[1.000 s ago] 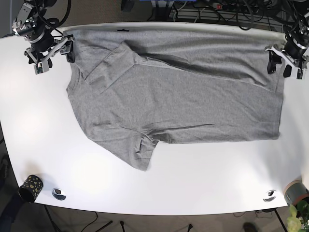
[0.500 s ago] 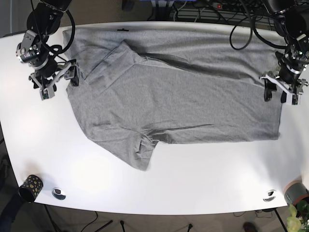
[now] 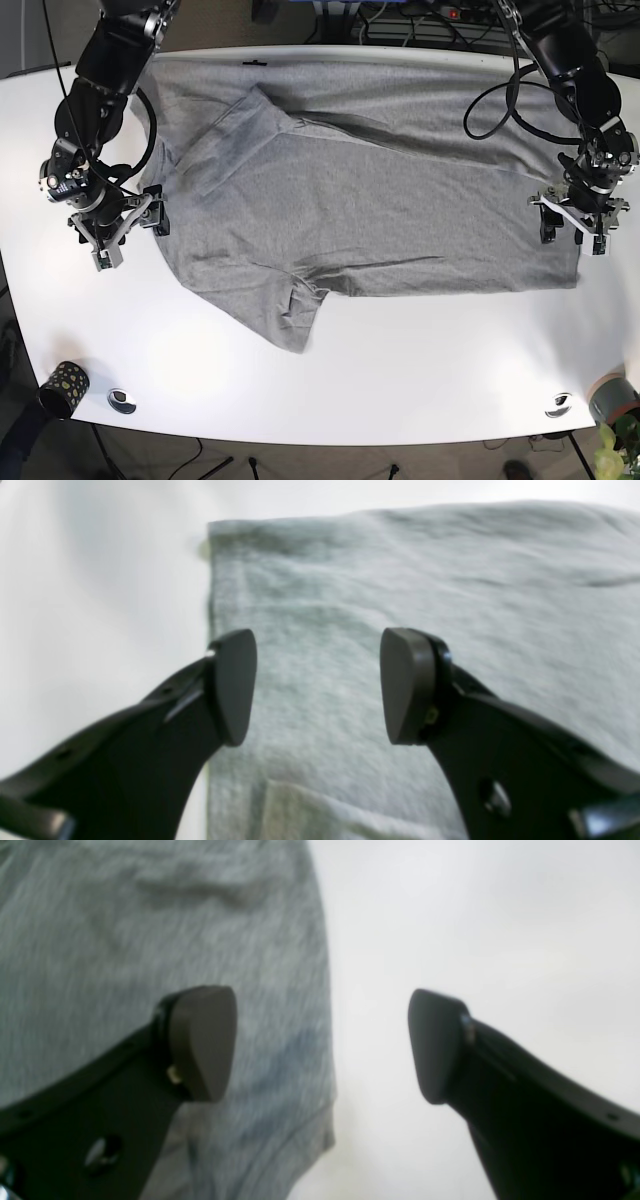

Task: Fold the T-shirt properly
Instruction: 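Release and move both grippers to grasp the shirt's folded edge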

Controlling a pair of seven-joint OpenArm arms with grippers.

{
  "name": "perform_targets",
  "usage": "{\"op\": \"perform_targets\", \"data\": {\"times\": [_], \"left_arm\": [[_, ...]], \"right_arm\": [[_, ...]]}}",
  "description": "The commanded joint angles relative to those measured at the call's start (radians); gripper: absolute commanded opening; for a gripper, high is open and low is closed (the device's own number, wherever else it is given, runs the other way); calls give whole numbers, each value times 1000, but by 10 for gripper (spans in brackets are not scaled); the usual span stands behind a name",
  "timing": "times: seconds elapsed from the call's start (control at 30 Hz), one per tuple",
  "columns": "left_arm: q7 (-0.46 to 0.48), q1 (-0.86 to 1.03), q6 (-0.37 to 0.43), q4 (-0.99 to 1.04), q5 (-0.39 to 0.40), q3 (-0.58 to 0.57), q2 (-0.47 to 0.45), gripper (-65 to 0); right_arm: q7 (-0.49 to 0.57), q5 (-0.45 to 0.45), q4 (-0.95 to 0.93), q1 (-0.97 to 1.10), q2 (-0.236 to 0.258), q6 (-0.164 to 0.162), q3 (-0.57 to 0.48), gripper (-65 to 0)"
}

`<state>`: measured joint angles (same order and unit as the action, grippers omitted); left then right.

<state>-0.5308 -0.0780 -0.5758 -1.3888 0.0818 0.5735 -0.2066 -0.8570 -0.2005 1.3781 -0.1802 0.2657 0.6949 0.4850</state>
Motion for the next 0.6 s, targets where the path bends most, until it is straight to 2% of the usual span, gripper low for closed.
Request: {"op": "perform_targets", "data": {"times": [0.0,0.13,0.23,0.37,0.57], "left_arm": [[22,-41,0,24,11,3,-15,-285],[22,-79,0,67,11,-2,-40,-285],[22,-104,0,107,11,-4,-43,-283],[22,-136,0,144,11,-2,-54,-283],[22,-156,-2,174,11,-4,-70,-283]], "right_arm": [[37,-11,-44,-69,20,3,-9,-140],[80,2,-158,-157,20,3,-10,-140],[104,65,-245,-223,20,3,-12,-140],[175,126,-365,-295,19,3,-21,-140],[293,154,-553,-359,20,3,-58,-140]]}}
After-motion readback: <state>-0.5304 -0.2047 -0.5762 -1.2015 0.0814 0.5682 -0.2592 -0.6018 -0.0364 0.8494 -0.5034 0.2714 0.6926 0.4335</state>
